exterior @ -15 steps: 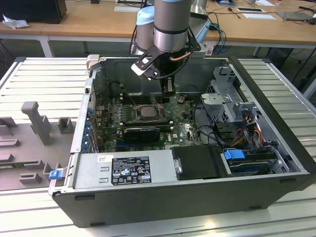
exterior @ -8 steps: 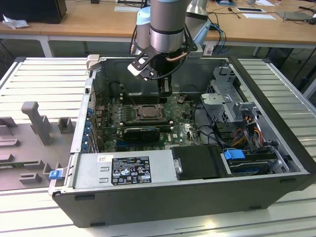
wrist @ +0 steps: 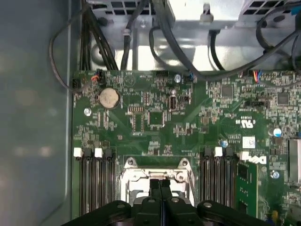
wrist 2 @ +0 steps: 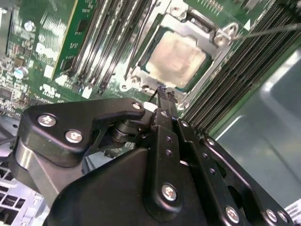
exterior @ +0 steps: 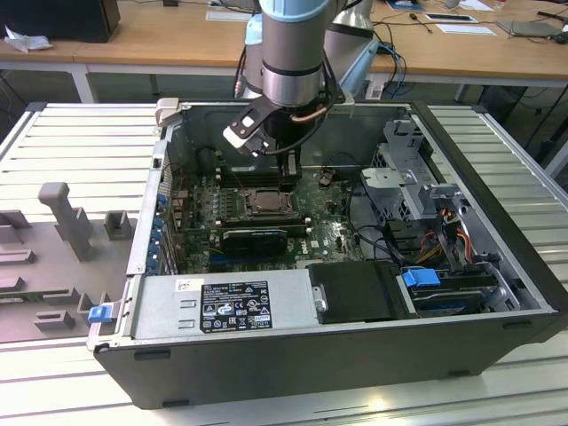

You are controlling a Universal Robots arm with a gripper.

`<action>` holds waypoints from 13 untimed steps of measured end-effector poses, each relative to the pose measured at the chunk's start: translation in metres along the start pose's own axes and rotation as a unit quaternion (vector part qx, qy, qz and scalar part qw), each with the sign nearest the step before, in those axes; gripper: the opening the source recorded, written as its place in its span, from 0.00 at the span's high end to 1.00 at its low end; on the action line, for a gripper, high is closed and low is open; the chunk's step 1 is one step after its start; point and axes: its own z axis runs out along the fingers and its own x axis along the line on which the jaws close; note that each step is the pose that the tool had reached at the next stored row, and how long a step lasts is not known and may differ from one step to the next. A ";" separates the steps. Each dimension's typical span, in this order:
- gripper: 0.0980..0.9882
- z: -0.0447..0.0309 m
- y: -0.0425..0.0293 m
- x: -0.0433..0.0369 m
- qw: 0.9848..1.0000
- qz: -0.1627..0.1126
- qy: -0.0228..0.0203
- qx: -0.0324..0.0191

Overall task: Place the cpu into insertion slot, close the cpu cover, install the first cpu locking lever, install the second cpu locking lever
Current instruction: 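Close the cpu cover, then install the first cpu locking lever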

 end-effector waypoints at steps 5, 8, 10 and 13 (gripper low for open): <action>0.99 -0.0005 -0.0146 0.0000 1.000 -0.001 0.000 0.000; 0.99 -0.0008 -0.0198 0.0000 1.000 -0.001 0.000 0.000; 0.99 -0.0009 -0.0228 0.0000 1.000 -0.001 0.000 0.000; 0.99 -0.0012 -0.0257 0.0000 1.000 -0.001 0.000 0.000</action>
